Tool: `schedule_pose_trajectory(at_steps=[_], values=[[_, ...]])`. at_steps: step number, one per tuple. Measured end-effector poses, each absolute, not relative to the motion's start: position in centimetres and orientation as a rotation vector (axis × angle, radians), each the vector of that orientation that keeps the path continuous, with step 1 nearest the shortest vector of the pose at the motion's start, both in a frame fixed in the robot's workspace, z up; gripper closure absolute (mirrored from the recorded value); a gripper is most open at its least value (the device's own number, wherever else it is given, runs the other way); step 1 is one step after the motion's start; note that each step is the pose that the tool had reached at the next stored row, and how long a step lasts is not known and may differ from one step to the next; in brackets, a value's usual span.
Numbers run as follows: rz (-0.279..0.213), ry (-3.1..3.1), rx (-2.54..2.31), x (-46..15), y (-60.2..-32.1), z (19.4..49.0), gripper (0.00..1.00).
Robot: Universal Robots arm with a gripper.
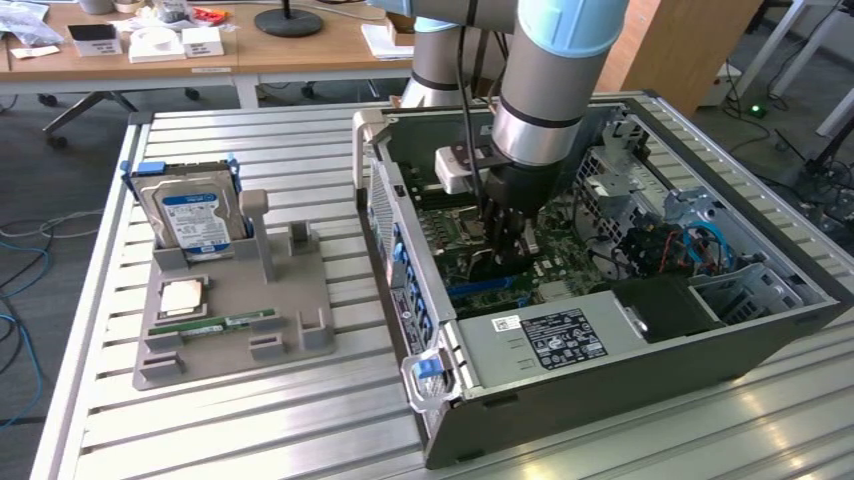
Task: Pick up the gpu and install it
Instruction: 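Insert the gpu into the slot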
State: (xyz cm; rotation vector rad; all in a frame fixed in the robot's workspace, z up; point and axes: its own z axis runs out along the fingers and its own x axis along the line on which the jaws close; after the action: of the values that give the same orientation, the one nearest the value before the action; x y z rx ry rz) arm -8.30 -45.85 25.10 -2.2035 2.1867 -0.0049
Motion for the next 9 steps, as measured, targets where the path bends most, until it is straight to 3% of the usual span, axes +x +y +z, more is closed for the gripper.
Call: schedule_pose_trajectory(at_steps=[9], values=[[-0.005,2.187,-2.203,-8.35,-45.85,24.91,0.73]])
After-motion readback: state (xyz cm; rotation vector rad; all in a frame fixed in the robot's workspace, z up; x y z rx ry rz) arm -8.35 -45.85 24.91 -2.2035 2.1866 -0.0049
